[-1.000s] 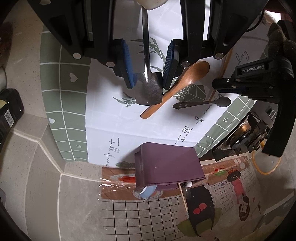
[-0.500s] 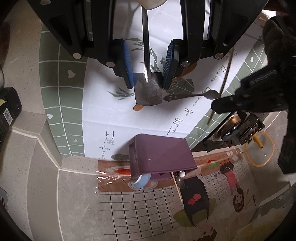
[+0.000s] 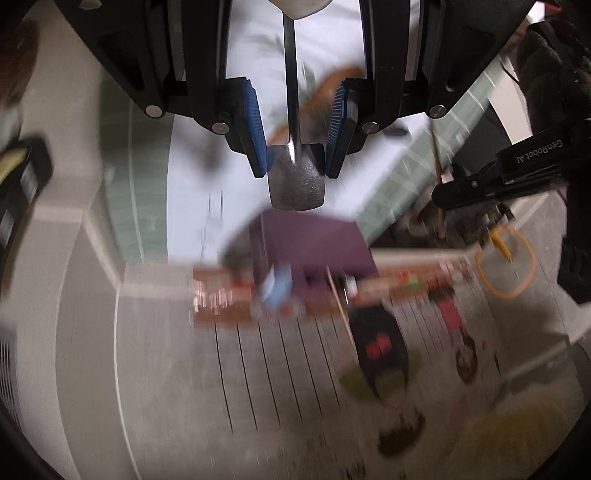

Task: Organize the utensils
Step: 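Carry the spatula and chopstick into the purple holder and open both tools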

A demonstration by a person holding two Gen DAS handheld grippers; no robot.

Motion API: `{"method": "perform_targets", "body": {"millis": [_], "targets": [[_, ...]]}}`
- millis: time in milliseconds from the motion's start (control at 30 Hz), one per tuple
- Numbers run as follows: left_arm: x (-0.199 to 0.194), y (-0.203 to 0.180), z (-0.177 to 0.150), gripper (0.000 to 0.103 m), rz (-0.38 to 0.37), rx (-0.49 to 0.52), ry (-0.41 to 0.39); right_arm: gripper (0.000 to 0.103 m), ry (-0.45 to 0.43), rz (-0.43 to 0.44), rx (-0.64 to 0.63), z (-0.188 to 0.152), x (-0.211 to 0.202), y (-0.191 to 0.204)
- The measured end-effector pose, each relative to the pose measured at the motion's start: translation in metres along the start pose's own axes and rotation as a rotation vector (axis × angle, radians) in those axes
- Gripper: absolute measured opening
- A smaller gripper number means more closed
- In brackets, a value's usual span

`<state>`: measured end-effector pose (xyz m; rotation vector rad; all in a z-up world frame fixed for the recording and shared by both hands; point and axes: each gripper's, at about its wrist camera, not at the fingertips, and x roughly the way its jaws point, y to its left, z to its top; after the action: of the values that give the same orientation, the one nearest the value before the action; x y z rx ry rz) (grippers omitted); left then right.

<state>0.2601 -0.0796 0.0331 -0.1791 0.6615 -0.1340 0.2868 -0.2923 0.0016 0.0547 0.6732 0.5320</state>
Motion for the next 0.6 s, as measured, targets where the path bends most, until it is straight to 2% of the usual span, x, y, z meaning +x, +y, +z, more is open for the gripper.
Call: {"method": "perform_targets", "body": {"millis": [167,233,300,433,600], "targets": [[-0.041,0.005,0.098,0.005,-0.017,0.016,-0.217,0.029,-0.210,-0.009,-0.092,0.096,-0.047,0.024],[-0.048,0.005,0.127,0.005,-0.012,0.031,-0.272,0.029,-0.307,-0.010,-0.115,0.137,-0.061,0.032],[-0.047,0.008,0.156,0.005,0.001,0.046,-0.313,0.029,-0.378,-0.018,-0.127,0.164,-0.062,0.035],[-0.020,0.017,0.189,0.005,0.022,0.053,-0.305,0.029,-0.417,0.052,-0.081,0.198,-0.031,0.023],[0.033,0.034,0.192,0.005,0.042,0.052,-0.220,0.029,-0.367,0.102,-0.023,0.198,0.042,0.009]]}}
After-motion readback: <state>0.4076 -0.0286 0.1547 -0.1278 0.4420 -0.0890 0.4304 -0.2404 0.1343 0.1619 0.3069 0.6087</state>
